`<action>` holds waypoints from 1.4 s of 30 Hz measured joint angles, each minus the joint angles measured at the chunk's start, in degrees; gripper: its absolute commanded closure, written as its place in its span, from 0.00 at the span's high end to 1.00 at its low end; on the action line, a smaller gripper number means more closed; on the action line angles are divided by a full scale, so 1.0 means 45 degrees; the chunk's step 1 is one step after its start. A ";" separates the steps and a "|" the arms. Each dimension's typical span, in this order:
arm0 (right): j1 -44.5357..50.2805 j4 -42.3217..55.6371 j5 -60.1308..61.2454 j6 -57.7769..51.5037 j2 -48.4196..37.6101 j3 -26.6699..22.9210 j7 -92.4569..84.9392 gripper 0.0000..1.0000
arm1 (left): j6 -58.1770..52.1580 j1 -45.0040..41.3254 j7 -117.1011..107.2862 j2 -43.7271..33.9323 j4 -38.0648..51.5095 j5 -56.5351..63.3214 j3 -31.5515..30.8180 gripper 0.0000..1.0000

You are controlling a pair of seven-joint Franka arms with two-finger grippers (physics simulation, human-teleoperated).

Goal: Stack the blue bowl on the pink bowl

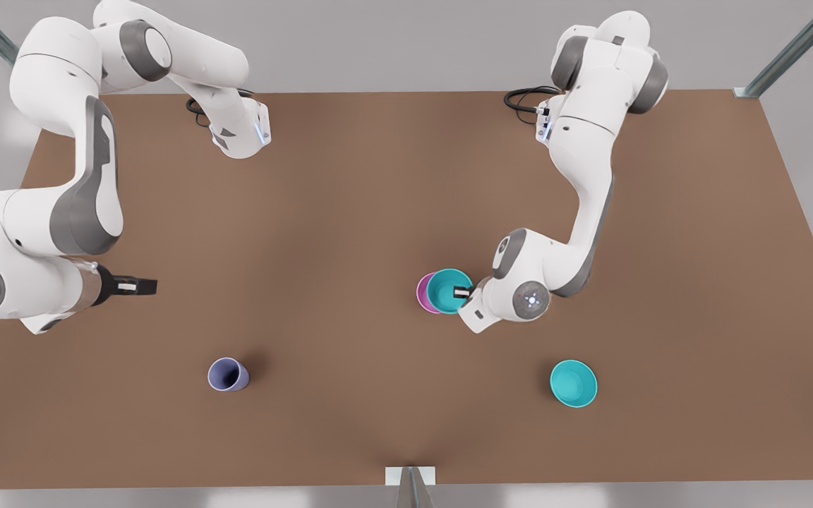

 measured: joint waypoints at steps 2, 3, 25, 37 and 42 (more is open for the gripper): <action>-0.0197 -0.0299 -0.0275 -0.0055 -0.0149 -0.0025 -0.0054 1.00 | 0.0014 -0.0215 -0.0520 0.0008 -0.0009 -0.0016 -0.0026 0.21; -0.0549 -0.1420 -0.0272 0.0103 -0.0961 -0.0037 -0.0062 1.00 | 0.0019 -0.0282 -0.0760 0.0012 -0.0011 -0.0025 -0.0031 0.21; 0.1519 -0.4632 0.0976 0.0626 -0.5903 -0.3842 -0.0798 1.00 | 0.0609 -0.0346 -0.3767 0.0473 -0.0450 -0.0076 -0.0295 0.21; 0.1536 -0.4701 0.0710 0.1141 -0.5058 -0.3656 -0.1526 1.00 | -0.3984 0.0527 -0.3156 -0.2900 0.2857 0.3124 0.2448 1.00; 0.1543 -0.4685 0.0691 0.1203 -0.4987 -0.3647 -0.1709 1.00 | -0.6195 0.2674 -0.2257 -0.6279 0.1312 0.3887 0.1117 1.00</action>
